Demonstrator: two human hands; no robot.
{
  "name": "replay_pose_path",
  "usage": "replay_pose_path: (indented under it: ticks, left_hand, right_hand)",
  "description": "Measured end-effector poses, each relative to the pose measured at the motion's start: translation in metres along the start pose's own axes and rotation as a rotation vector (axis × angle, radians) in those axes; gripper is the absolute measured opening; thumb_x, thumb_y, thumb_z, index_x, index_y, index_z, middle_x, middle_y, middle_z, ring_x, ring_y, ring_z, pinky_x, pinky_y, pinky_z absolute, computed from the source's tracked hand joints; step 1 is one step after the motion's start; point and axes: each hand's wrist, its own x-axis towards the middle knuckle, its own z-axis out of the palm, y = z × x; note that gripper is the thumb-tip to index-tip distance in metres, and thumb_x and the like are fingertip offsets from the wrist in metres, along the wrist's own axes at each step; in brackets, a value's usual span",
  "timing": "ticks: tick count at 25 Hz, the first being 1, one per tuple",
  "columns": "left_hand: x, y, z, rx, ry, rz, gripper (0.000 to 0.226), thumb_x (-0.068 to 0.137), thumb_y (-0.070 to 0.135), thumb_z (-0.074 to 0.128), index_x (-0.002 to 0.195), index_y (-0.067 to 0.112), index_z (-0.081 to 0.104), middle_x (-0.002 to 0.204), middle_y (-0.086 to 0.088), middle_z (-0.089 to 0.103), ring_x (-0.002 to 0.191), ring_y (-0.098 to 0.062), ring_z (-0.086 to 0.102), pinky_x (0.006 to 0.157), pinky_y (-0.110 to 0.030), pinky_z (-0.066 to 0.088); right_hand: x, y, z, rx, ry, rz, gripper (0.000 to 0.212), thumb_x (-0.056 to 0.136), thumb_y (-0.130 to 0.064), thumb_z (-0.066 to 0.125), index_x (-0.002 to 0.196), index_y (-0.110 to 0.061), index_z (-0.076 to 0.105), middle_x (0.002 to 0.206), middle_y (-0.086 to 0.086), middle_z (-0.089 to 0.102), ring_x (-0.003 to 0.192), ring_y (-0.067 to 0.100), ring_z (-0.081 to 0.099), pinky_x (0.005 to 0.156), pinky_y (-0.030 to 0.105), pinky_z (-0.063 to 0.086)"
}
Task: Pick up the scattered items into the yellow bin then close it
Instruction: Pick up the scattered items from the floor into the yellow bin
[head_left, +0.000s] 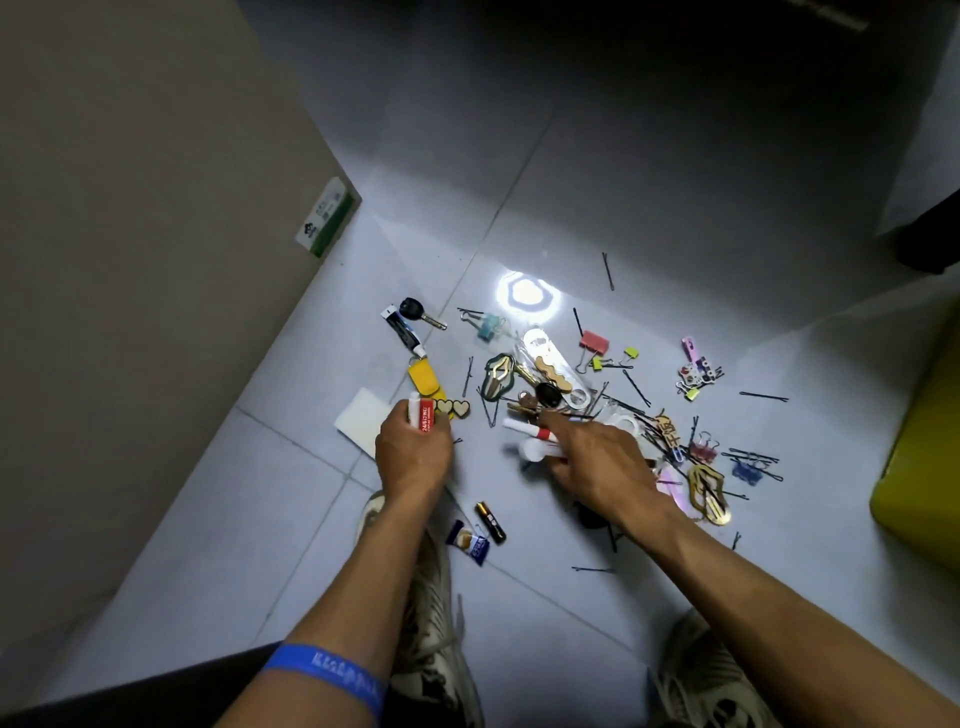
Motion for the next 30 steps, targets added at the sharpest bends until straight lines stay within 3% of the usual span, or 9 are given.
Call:
replay_pose_path:
  ticks: [5,9,13,16,18,21,25,28,30]
  left_hand:
    - [0.018,-0.008,-0.022,0.255,0.196,-0.089,0.042,0.083,0.039,0.07,0.114,0.014,0.058,0.112,-0.011,0.061,0.097,-0.034,0.061,0.078,-0.037,0.047]
    - [0.038,-0.011,-0.027,0.355,0.077,-0.27,0.074,0.067,0.06,0.076,0.119,0.011,0.055,0.121,-0.013,0.054,0.105,-0.036,0.059,0.083,-0.041,0.049]
    - [0.04,0.002,-0.019,0.24,0.045,-0.2,0.06,0.066,0.053,0.075,0.107,0.014,0.058,0.105,-0.008,0.063,0.09,-0.029,0.061,0.074,-0.036,0.051]
    - [0.024,0.026,-0.01,-0.029,-0.003,-0.103,0.044,0.064,0.054,0.063,0.088,0.018,0.058,0.086,-0.002,0.064,0.075,-0.021,0.06,0.062,-0.032,0.045]
    - [0.011,0.036,-0.005,-0.155,-0.056,-0.058,0.036,0.062,0.051,0.059,0.081,0.021,0.058,0.08,0.001,0.064,0.07,-0.017,0.06,0.057,-0.029,0.042]
    - [-0.002,0.039,0.006,-0.303,-0.168,-0.061,0.025,0.068,0.043,0.062,0.081,0.022,0.062,0.078,0.002,0.067,0.07,-0.015,0.062,0.058,-0.028,0.043]
    - [-0.009,0.036,0.017,-0.374,-0.277,-0.192,0.032,0.062,0.044,0.063,0.079,0.017,0.064,0.066,0.0,0.066,0.063,-0.018,0.059,0.057,-0.029,0.043]
    - [-0.014,0.046,0.026,-0.466,-0.315,-0.259,0.03,0.059,0.04,0.062,0.078,0.017,0.061,0.067,-0.005,0.062,0.067,-0.024,0.056,0.06,-0.031,0.045]
    - [-0.021,0.056,0.026,-0.565,-0.401,-0.267,0.024,0.067,0.034,0.058,0.082,0.015,0.058,0.071,-0.009,0.059,0.065,-0.024,0.055,0.048,-0.024,0.043]
  right_hand:
    - [-0.005,0.012,0.003,-0.058,0.043,0.114,0.028,0.08,-0.047,0.051,0.09,-0.022,0.059,0.076,0.005,0.068,0.067,0.03,0.062,0.054,0.029,0.033]
    - [-0.009,0.002,-0.005,0.193,0.071,0.319,0.034,0.072,-0.059,0.046,0.069,-0.026,0.051,0.054,-0.008,0.05,0.048,0.012,0.047,0.045,0.024,0.03]
    - [-0.005,-0.003,-0.013,0.75,0.055,0.602,0.025,0.074,-0.038,0.067,0.066,-0.016,0.061,0.053,-0.007,0.061,0.044,0.009,0.052,0.04,0.023,0.04]
    - [0.014,0.009,-0.032,1.037,0.112,0.691,0.011,0.081,-0.02,0.069,0.088,-0.015,0.063,0.075,0.001,0.069,0.056,0.01,0.064,0.05,0.027,0.054]
    - [0.036,0.023,-0.045,0.734,0.167,0.603,0.015,0.085,-0.026,0.067,0.097,-0.02,0.059,0.084,0.0,0.067,0.064,0.014,0.066,0.054,0.033,0.054]
    - [0.067,0.038,-0.05,0.136,0.178,0.439,0.03,0.09,-0.043,0.064,0.108,-0.022,0.053,0.083,-0.006,0.063,0.06,0.01,0.057,0.05,0.021,0.041]
    - [0.082,0.041,-0.03,-0.041,0.103,0.397,0.035,0.091,-0.047,0.059,0.107,-0.016,0.053,0.075,-0.006,0.058,0.057,0.011,0.054,0.051,0.023,0.041]
    - [0.065,0.041,-0.033,0.307,0.146,0.54,0.026,0.082,-0.041,0.068,0.084,-0.02,0.053,0.065,-0.009,0.059,0.052,0.007,0.059,0.045,0.021,0.046]
    - [0.052,0.039,-0.045,0.924,0.266,0.671,0.018,0.08,-0.031,0.07,0.077,-0.016,0.062,0.063,-0.003,0.064,0.052,0.013,0.062,0.043,0.023,0.049]
